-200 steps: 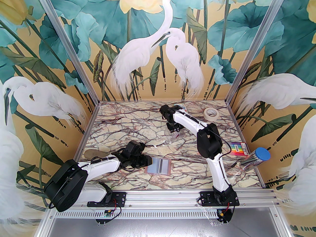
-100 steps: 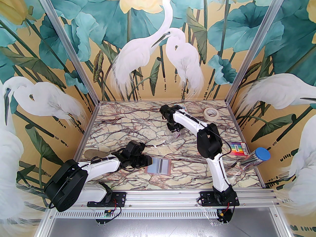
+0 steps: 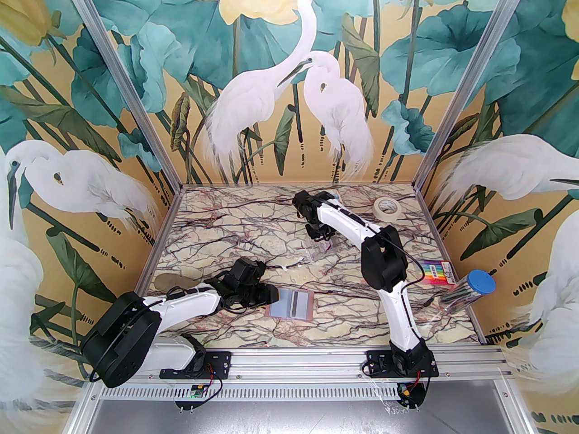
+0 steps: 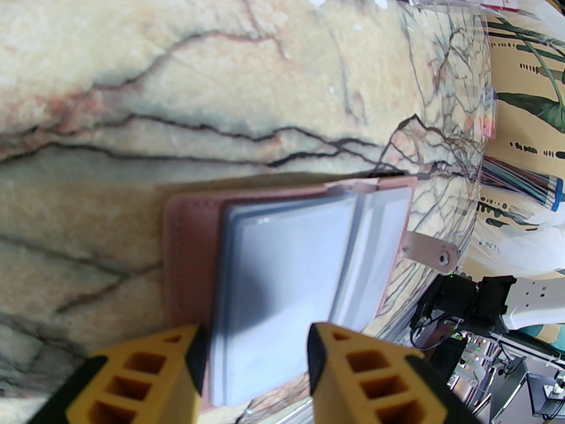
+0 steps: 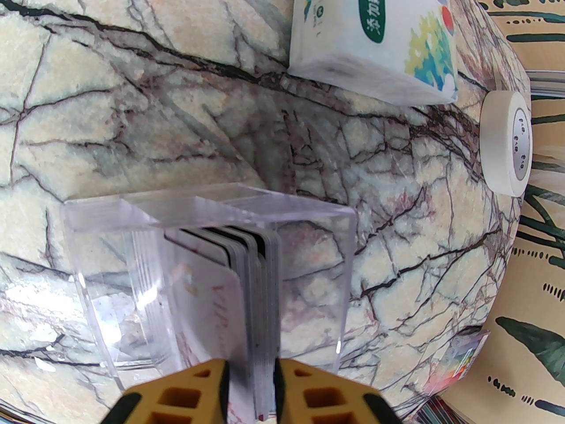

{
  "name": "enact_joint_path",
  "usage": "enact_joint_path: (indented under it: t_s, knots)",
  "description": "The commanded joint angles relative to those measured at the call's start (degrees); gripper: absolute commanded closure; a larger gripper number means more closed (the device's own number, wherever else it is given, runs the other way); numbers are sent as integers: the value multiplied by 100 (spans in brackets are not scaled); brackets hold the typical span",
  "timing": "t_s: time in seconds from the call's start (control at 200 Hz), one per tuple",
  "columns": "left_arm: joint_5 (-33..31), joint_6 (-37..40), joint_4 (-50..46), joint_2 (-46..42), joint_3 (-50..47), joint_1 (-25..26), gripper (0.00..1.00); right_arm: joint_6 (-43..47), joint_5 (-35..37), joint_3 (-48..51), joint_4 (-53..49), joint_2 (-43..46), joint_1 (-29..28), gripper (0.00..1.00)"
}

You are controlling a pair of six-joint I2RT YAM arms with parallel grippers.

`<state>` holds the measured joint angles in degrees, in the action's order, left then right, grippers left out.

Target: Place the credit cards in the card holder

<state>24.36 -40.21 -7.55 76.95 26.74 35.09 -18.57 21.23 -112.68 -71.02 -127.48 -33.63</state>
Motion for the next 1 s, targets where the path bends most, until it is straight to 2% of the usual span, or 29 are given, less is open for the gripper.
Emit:
enact_joint_path:
  t_s: [0.0, 0.46, 0.92, 0.995]
  knots:
    - [-195, 118, -150, 234, -91, -12, 56, 19, 96, -135, -152, 226, 45, 79]
    - [-195, 110, -135, 226, -117, -16, 56, 2, 52, -165, -210, 250, 39, 88]
    - [-193, 109, -133, 224, -119, -13, 56, -8, -5, -228, -268, 312, 26, 88]
    - [-192, 108, -133, 227, -115, -9, 56, -3, 25, -234, -271, 307, 33, 86]
